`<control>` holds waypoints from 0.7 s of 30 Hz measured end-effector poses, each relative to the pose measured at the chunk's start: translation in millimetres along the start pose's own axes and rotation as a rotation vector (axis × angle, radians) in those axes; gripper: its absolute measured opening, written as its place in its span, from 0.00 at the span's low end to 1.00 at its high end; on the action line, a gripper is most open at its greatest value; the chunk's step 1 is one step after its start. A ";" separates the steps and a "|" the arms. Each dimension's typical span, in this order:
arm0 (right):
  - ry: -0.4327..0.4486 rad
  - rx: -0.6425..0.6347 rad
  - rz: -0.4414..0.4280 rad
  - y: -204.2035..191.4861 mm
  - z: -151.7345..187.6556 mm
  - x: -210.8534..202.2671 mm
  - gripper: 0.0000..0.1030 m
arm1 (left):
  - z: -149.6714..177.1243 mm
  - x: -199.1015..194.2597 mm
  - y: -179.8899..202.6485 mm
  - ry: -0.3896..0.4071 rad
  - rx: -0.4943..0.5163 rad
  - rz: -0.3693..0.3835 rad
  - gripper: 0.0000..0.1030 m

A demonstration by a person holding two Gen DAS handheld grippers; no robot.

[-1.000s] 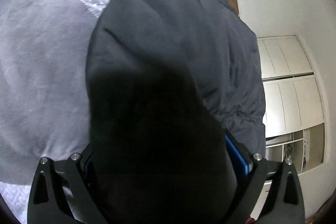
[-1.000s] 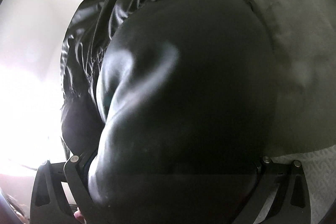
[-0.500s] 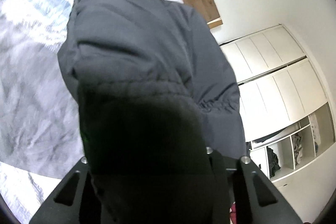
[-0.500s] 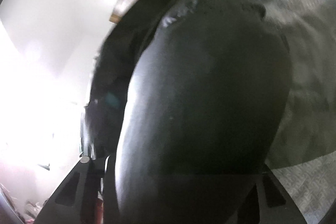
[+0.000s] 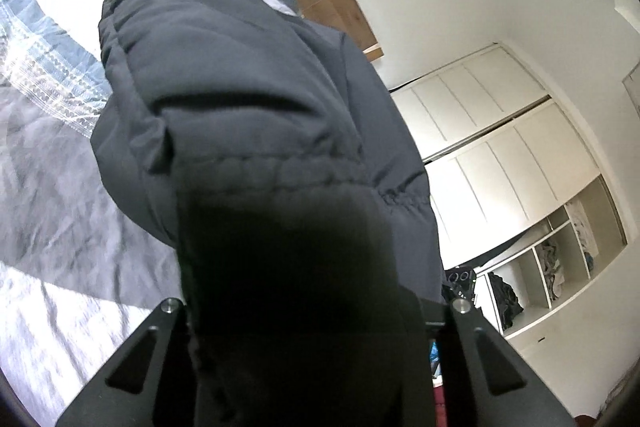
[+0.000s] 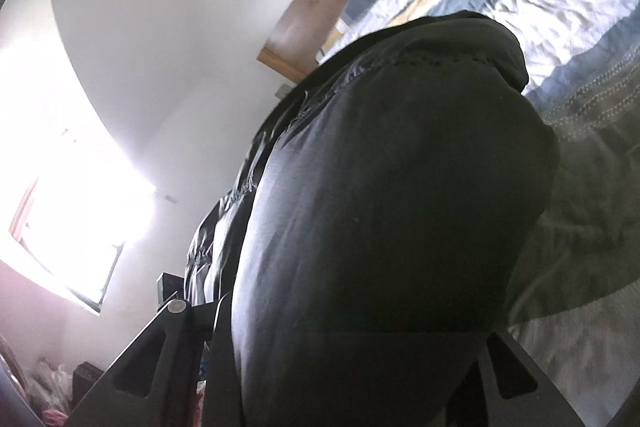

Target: Fold large clothes

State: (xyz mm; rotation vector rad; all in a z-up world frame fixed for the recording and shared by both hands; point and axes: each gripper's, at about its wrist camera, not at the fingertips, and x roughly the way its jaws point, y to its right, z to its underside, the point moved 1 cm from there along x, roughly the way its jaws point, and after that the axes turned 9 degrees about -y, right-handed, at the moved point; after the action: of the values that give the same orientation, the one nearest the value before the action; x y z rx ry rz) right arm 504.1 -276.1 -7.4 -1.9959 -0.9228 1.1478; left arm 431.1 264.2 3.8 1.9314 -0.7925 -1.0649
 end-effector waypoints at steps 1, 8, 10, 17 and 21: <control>0.003 -0.002 -0.006 -0.4 2.7 -9.2 0.27 | 6.4 -6.9 3.5 0.005 0.008 0.005 0.24; 0.009 0.026 -0.044 6.8 33.3 -30.5 0.27 | 51.6 -15.0 -1.7 -0.002 0.030 -0.003 0.23; -0.004 0.056 -0.021 21.2 41.9 -24.2 0.27 | 51.3 -6.5 -17.5 -0.020 0.019 -0.060 0.23; -0.028 0.159 0.094 69.0 58.2 -6.9 0.31 | 45.1 4.9 -87.7 -0.059 -0.112 -0.190 0.30; -0.037 0.187 0.171 76.8 66.0 -6.4 0.54 | 51.7 -3.0 -110.8 -0.063 -0.196 -0.202 0.49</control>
State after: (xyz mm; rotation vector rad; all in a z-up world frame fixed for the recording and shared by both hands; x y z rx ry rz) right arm 462.0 -310.7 -93.1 -1.9343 -0.6462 1.3184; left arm 400.7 305.5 -107.2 1.8456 -0.5133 -1.2802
